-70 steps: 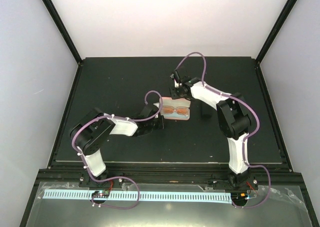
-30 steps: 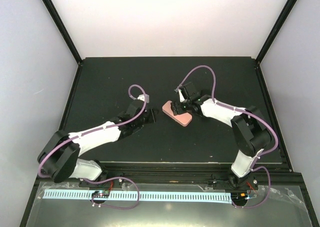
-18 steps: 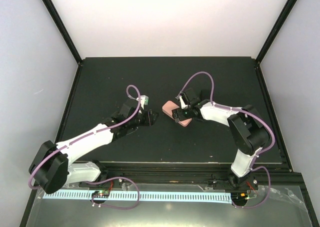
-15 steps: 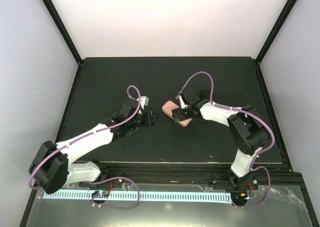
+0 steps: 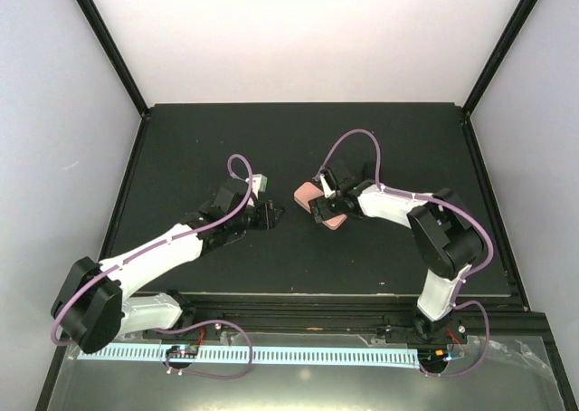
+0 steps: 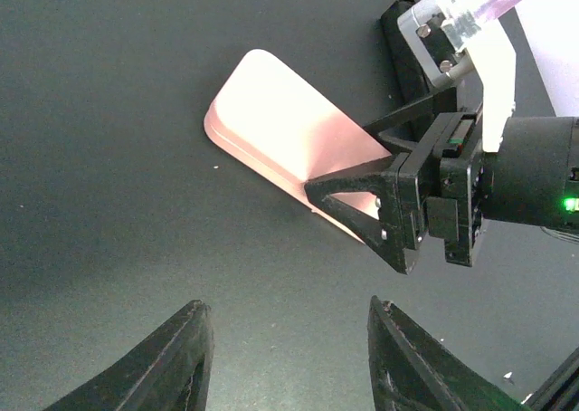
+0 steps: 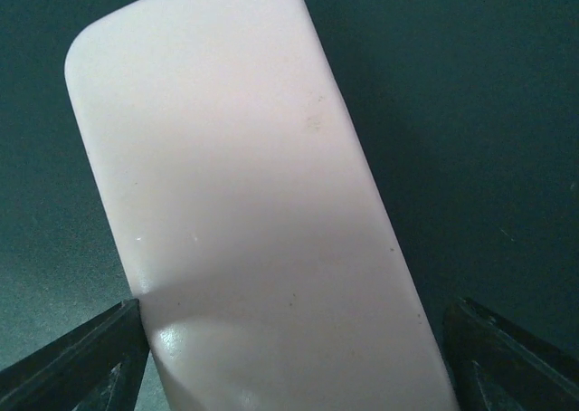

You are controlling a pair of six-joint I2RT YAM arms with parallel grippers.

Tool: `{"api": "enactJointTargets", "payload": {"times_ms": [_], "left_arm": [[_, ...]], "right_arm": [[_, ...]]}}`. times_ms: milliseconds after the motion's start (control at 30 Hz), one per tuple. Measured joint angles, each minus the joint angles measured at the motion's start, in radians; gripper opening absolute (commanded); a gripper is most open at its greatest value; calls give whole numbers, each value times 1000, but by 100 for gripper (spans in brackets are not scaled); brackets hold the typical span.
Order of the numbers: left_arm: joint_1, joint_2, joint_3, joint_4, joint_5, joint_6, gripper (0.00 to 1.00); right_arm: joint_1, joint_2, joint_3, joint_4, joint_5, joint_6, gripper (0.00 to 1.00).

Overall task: Organize the sunglasses
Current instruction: Pick up the sunglasses case from the center of the board.

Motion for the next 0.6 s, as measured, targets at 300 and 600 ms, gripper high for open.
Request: {"api": "enactJointTargets", "payload": {"times_ms": [300,600], "left_arm": [[7,0,0,-1,3,7,48],[14,-3,0,-16,3,10,50]], "right_arm": [[1,24,18,9,-3,-10,76],[14,45,36,37,150,148,71]]}}
